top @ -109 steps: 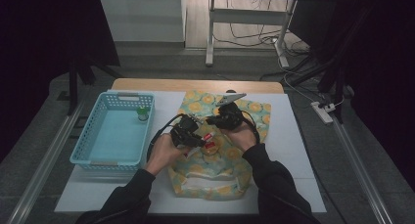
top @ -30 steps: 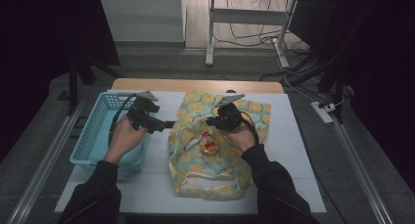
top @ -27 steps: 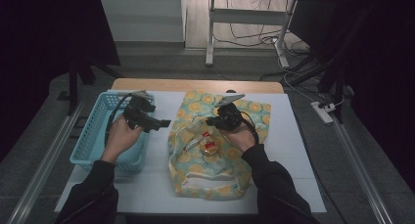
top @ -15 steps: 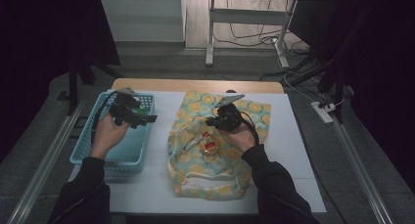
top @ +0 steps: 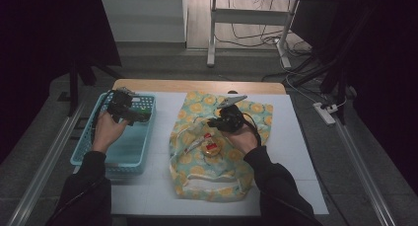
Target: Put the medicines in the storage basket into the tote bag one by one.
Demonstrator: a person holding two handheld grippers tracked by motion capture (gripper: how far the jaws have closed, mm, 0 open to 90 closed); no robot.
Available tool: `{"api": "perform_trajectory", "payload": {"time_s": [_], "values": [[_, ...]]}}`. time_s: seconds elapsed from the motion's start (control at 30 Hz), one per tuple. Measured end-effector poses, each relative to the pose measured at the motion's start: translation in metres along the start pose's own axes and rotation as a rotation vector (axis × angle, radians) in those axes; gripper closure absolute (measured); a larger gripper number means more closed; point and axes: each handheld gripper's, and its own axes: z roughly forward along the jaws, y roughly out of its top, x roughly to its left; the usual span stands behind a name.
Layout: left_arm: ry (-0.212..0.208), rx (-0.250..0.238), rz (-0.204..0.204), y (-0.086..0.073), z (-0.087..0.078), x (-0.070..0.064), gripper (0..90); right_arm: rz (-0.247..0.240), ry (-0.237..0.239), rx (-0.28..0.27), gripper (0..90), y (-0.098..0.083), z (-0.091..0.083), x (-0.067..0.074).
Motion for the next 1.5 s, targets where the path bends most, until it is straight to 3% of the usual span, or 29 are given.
{"api": "perform_trajectory", "payload": {"time_s": [0.3, 0.57, 0.8, 1.13, 1.5], "values": [[0.032, 0.039, -0.023, -0.001, 0.016, 0.015, 0.0, 0.002, -0.001, -0.002, 90.0, 0.0, -0.002, -0.001], [0.047, 0.06, 0.004, 0.0, 0.028, 0.018, 2.0, 0.002, 0.001, -0.004, 90.0, -0.001, -0.002, -0.001], [0.044, 0.077, 0.043, 0.0, 0.035, 0.017, 14.6, 0.0, 0.001, -0.004, 90.0, -0.001, -0.002, 0.0], [0.006, 0.112, 0.034, 0.001, 0.041, 0.015, 49.3, 0.003, 0.004, -0.006, 90.0, -0.002, -0.002, 0.001], [0.0, 0.109, -0.026, 0.001, 0.031, 0.017, 51.8, 0.003, 0.002, -0.005, 90.0, -0.002, -0.002, 0.001]]}}
